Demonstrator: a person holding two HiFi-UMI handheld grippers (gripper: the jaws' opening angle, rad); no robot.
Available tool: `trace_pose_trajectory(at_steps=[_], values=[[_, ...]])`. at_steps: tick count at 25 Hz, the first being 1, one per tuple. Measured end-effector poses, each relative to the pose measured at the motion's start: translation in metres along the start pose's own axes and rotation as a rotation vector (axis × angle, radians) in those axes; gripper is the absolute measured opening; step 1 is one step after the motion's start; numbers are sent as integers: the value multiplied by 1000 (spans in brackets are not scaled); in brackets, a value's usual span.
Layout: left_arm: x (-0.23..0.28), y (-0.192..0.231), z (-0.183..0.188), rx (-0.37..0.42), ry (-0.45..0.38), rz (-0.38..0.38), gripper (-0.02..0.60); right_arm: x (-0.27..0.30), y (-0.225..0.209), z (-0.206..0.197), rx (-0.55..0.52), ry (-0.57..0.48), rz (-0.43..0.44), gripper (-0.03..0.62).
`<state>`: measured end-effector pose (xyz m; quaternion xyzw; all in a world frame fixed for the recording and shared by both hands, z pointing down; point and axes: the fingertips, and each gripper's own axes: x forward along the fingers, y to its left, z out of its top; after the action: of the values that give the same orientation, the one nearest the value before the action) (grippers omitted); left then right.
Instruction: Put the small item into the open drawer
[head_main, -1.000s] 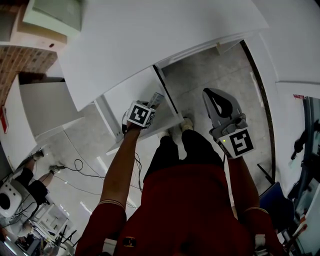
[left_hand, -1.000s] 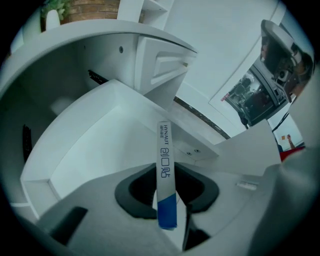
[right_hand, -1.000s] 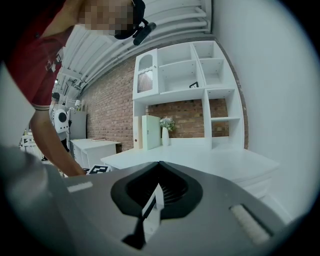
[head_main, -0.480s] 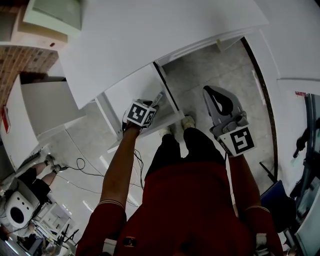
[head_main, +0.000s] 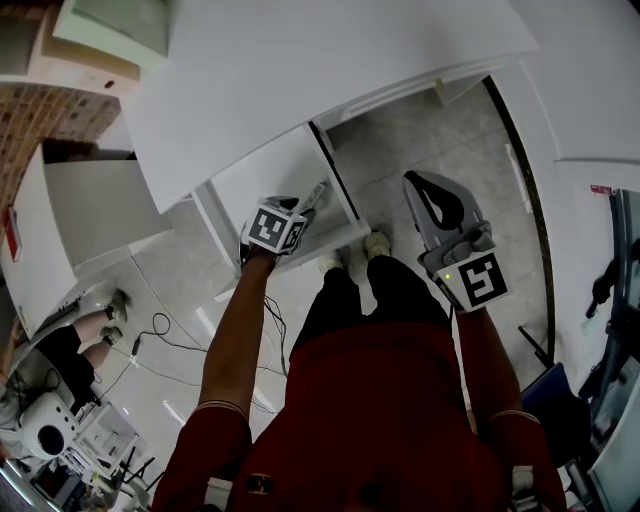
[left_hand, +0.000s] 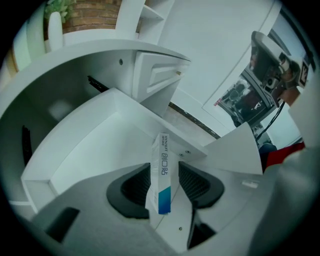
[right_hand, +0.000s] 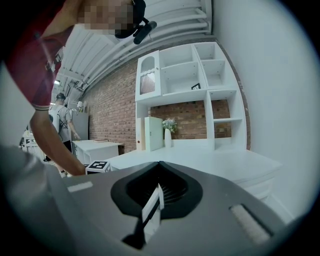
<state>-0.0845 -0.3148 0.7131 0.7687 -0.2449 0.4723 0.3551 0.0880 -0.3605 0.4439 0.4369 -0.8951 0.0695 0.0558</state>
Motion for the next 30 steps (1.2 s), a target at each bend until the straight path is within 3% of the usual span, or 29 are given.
trace_pose_trajectory(at_steps=[6, 15, 20, 24, 30], values=[[-38, -9, 33, 26, -174, 42, 187, 3, 12, 9, -7, -25, 24, 11], [-147, -70, 104, 88, -645, 41, 81, -2, 40, 32, 11, -82, 83, 11], [-202, -96, 111, 89, -827, 59, 8, -11, 62, 47, 31, -122, 128, 11], [-245, -111, 109, 87, -955, 86, 5, -22, 80, 59, 45, -136, 149, 11], [-301, -134, 105, 159, -1116, 146, 6, -35, 103, 74, 55, -178, 184, 11]])
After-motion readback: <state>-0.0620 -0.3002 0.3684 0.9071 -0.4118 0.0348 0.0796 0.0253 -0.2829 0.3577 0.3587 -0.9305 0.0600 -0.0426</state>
